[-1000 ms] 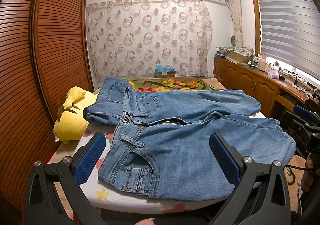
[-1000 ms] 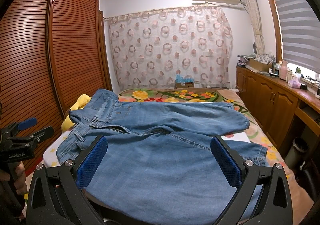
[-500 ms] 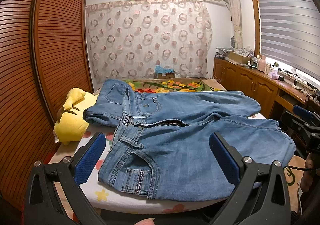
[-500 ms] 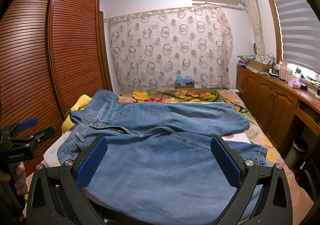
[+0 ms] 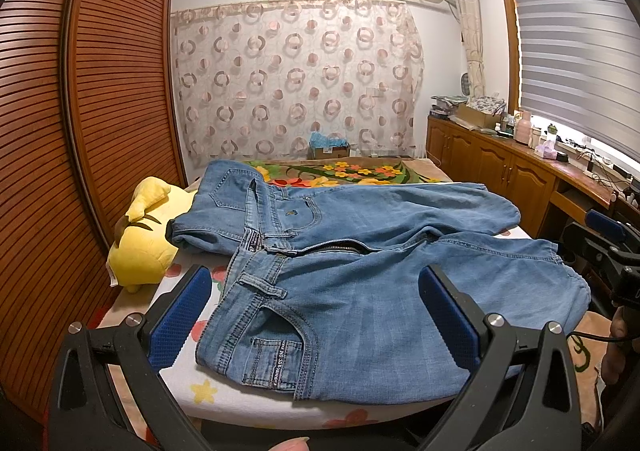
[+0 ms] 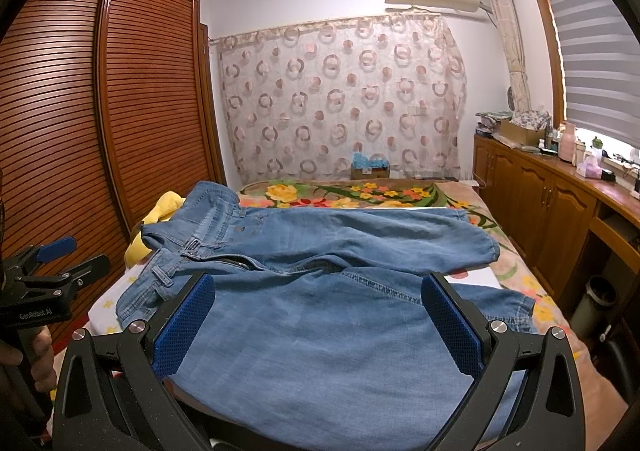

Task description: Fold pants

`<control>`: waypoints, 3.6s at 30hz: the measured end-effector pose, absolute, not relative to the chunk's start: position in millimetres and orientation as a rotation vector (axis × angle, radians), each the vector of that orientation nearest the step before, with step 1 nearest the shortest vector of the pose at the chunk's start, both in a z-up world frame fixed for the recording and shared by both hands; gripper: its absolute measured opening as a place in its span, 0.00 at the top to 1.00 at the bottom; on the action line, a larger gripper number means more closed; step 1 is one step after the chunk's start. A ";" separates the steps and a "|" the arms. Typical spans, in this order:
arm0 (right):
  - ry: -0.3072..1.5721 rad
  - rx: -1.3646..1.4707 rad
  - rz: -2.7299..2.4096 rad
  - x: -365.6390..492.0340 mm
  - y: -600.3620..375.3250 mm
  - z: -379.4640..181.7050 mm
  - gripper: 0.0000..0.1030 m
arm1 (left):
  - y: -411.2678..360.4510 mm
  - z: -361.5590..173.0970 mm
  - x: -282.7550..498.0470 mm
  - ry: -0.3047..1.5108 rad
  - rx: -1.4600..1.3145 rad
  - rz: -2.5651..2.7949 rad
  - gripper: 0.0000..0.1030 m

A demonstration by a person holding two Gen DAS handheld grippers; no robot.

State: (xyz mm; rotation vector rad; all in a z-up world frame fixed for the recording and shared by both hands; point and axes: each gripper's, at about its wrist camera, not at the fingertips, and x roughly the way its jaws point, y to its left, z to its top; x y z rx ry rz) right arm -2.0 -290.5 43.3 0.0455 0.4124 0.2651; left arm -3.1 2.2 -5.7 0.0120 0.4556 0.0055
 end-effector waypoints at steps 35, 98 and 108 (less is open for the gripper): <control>0.486 0.039 0.266 14.0 -290.9 36.8 0.01 | 25.6 -44.1 25.3 0.565 -0.050 0.005 0.00; 0.841 0.163 0.078 22.8 -267.7 70.4 0.53 | 114.4 -128.5 49.7 0.740 -0.082 -0.001 0.53; 0.794 0.100 0.073 -6.3 -245.7 99.6 0.80 | 109.3 -122.0 44.0 0.719 -0.100 -0.037 0.74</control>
